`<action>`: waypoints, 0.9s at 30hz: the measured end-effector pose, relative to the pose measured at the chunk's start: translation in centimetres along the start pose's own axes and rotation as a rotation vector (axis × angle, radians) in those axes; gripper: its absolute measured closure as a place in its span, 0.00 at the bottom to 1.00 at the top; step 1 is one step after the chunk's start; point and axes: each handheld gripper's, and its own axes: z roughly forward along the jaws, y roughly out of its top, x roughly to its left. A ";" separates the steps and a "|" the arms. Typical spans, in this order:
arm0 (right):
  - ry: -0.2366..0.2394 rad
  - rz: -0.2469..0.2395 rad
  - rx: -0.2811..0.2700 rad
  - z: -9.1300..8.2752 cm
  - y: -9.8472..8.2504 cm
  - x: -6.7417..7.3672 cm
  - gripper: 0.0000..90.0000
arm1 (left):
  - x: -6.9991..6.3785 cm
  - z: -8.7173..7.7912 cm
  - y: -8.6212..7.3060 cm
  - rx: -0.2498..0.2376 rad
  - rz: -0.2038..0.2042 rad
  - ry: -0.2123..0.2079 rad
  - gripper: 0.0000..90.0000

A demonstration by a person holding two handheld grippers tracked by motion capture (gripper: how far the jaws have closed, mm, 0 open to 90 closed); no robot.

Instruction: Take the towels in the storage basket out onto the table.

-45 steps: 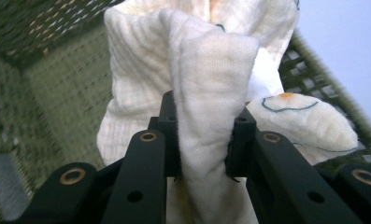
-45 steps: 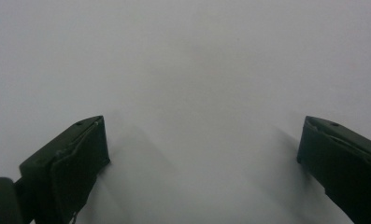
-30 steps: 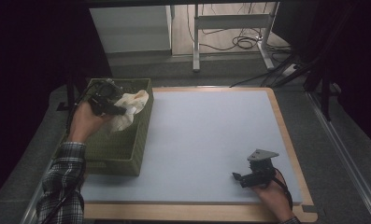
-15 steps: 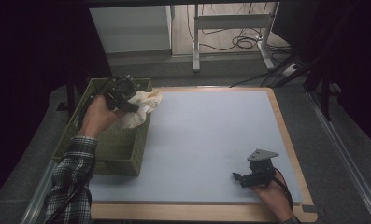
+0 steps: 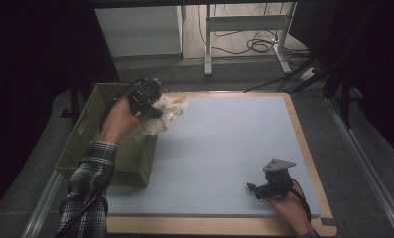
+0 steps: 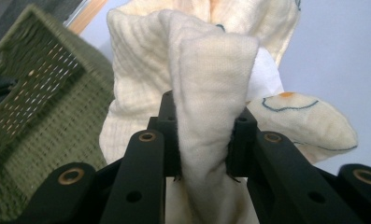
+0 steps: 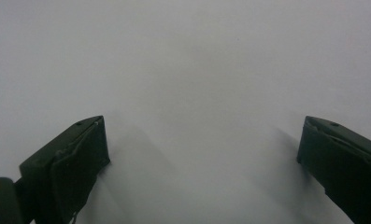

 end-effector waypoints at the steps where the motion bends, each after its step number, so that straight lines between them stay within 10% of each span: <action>1: 0.000 0.000 0.000 0.0 0.0 0.0 0.02 | -0.3 0.1 0.4 -0.001 0.008 -0.004 0.81; 27: 0.001 -0.001 0.001 0.0 0.0 0.0 0.02 | -8.4 5.7 7.4 0.005 0.177 -0.100 0.80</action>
